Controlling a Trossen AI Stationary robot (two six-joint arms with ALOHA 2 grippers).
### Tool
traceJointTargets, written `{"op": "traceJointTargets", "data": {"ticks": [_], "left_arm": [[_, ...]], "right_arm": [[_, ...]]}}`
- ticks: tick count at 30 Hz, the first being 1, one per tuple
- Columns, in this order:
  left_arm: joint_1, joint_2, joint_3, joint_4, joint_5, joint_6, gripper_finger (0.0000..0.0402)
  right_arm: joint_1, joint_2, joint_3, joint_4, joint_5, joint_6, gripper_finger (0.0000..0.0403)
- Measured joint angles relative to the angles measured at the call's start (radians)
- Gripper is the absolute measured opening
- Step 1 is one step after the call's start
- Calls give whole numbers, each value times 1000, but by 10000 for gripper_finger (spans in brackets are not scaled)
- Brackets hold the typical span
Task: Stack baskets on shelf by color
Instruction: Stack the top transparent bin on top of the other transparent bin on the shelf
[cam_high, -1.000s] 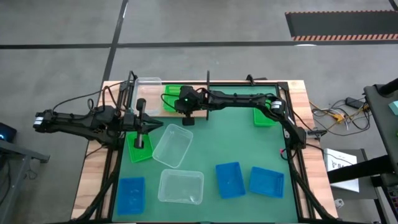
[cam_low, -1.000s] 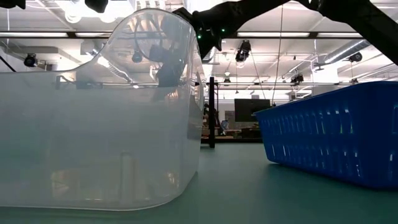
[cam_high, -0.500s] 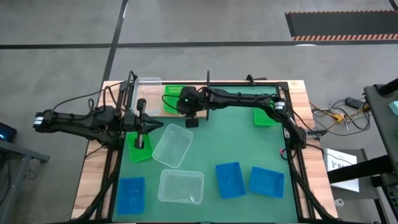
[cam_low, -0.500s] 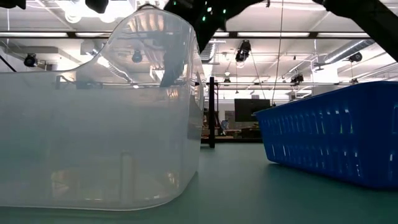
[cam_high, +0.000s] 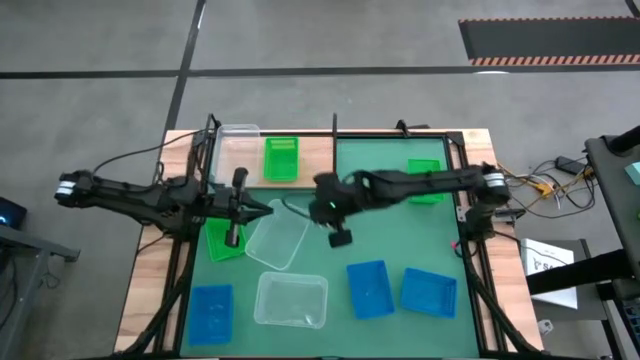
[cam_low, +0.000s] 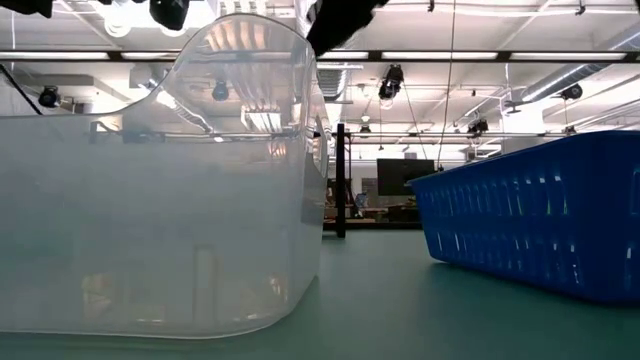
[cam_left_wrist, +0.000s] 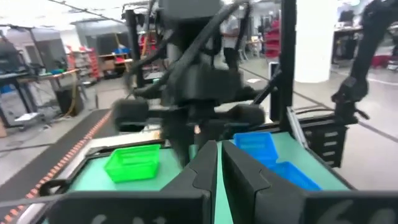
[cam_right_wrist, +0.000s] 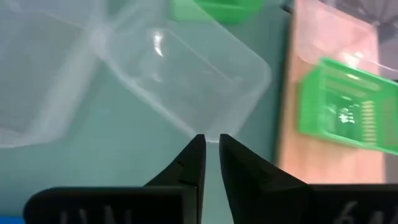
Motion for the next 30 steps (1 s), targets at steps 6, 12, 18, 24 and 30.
{"op": "traceJointTargets", "data": {"ticks": [6,12,18,24,30], "left_arm": [[-37,68,1,45,0,-50,8],[-51,140,5,50,0,-152,8],[-73,211,13,31,2,-273,8],[-98,236,78,-197,54,-365,8],[-145,281,165,-512,90,-386,8]], "right_arm": [[124,-116,-180,112,31,73,38],[199,-208,-305,189,100,136,38],[221,-254,-401,268,101,191,43],[223,-275,-453,273,100,235,86],[230,-282,-510,350,100,242,141]]}}
